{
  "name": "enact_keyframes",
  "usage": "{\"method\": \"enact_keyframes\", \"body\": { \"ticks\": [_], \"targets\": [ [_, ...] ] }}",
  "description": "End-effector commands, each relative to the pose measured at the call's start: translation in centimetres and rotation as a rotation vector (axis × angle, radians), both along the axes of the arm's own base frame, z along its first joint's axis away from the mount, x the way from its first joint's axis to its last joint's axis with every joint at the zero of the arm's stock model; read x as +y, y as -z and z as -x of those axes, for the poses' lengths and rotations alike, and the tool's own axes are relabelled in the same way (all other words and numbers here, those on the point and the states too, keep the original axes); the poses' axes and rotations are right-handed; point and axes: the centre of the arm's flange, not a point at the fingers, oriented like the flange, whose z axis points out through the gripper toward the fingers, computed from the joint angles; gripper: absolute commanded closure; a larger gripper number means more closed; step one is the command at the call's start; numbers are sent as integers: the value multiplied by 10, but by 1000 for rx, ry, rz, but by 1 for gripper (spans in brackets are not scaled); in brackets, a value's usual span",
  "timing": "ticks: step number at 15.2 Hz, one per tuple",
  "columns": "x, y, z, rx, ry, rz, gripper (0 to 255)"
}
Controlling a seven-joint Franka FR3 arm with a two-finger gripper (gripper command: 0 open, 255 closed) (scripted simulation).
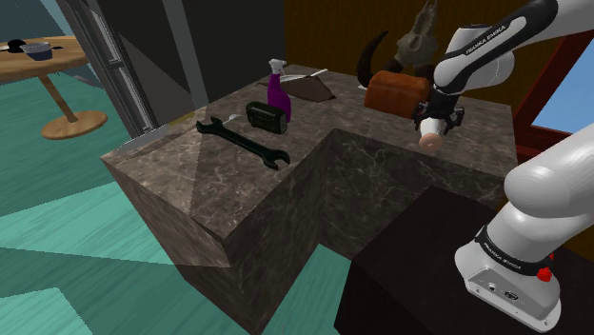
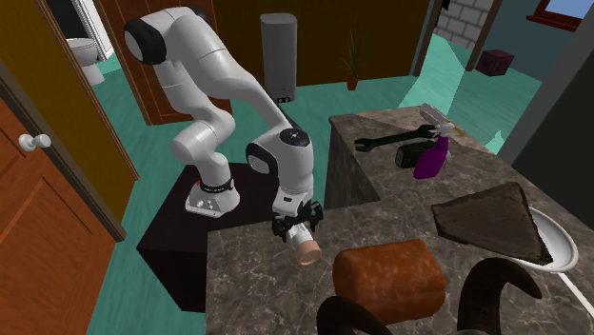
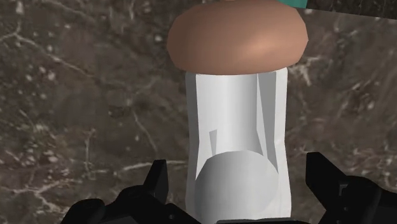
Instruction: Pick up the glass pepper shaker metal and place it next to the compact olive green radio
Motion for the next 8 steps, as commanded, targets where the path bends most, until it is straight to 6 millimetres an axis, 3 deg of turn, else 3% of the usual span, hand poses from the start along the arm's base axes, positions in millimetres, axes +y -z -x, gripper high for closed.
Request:
{"method": "enact_keyframes", "body": {
  "ticks": [1, 3, 4, 8],
  "targets": [
    [0, 0, 0, 0, 0, 0, 0],
    [0, 0, 0, 0, 0, 0, 0],
    [0, 0, 0, 0, 0, 0, 255],
    [0, 0, 0, 0, 0, 0, 255]
  ]
}}
